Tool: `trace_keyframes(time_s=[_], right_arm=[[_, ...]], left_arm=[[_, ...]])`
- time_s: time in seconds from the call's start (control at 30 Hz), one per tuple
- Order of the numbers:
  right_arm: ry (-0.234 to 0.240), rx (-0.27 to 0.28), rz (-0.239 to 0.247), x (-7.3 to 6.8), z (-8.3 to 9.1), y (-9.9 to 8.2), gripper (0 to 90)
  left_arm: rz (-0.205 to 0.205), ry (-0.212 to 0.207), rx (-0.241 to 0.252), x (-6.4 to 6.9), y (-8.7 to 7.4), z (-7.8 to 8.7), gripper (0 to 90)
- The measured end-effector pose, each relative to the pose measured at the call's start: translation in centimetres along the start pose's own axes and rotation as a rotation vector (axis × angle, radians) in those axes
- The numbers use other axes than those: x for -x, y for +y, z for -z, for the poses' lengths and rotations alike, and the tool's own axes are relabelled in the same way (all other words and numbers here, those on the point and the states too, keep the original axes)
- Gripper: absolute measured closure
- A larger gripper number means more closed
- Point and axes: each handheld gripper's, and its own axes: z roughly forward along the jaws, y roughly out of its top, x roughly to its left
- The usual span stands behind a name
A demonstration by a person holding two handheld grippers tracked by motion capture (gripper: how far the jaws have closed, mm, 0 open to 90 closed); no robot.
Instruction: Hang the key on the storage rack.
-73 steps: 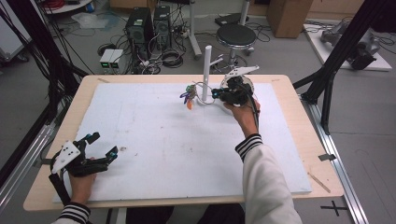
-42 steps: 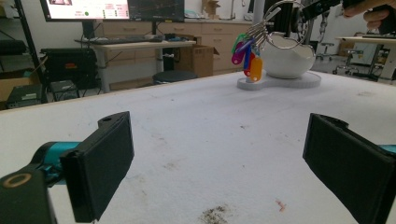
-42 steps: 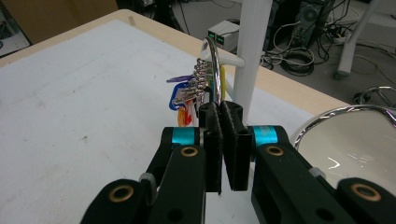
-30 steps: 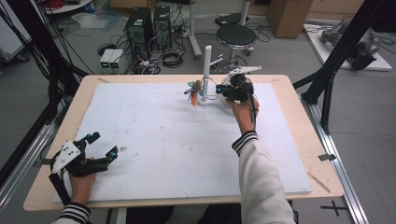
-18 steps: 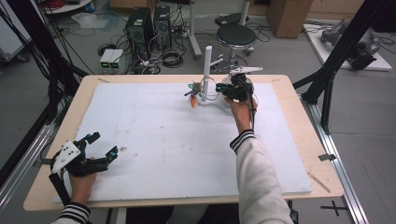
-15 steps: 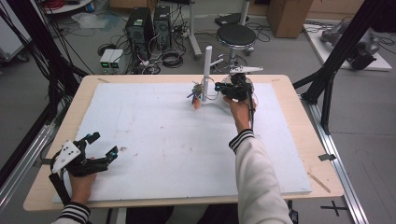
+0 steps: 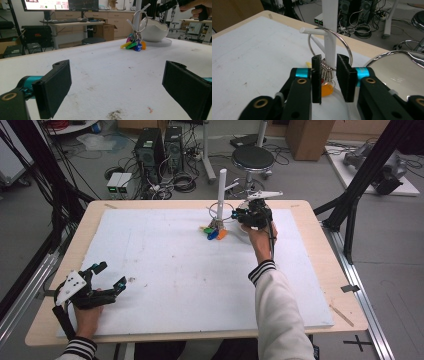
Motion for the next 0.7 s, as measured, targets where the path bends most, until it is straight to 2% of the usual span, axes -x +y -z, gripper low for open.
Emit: trace_keyframes(time_s=[0.1, 0.2, 0.27, 0.33, 0.4, 0.43, 0.5, 0.63, 0.7], right_arm=[[0.014, 0.001, 0.006, -0.4, 0.6, 0.1, 60.4], [0.044, -0.001, 0.013, -0.7, 1.2, 0.0, 36.3], [0.068, -0.004, 0.039, -0.9, 1.6, -0.2, 20.9], [0.083, 0.005, 0.053, -1.1, 2.1, -0.5, 11.0], [0.097, 0.007, 0.061, -1.0, 2.6, -0.8, 9.1], [0.098, 0.021, 0.064, -0.9, 2.9, -1.0, 1.8], [0.108, 0.035, 0.062, -0.7, 3.5, -1.3, 0.9], [0.123, 0.046, 0.098, -0.4, 4.9, -2.4, 0.9], [0.133, 0.074, 0.109, -0.3, 5.7, -3.2, 0.9]], left_arm=[[-0.002, 0.001, 0.001, 0.0, 0.0, 0.0, 9.1], [-0.003, 0.003, 0.003, 0.1, 0.0, 0.0, 9.1], [-0.003, 0.002, 0.004, 0.0, 0.0, 0.0, 9.1], [-0.003, 0.002, 0.003, 0.0, 0.0, 0.0, 9.1], [-0.005, 0.004, 0.003, 0.0, 0.0, 0.0, 9.1], [-0.004, 0.002, 0.003, 0.1, 0.0, 0.0, 9.1], [-0.005, 0.004, 0.003, 0.0, 0.0, 0.0, 9.1], [-0.005, 0.004, 0.003, 0.0, 0.0, 0.0, 9.1], [-0.003, 0.003, 0.004, 0.0, 0.0, 0.0, 9.1]])
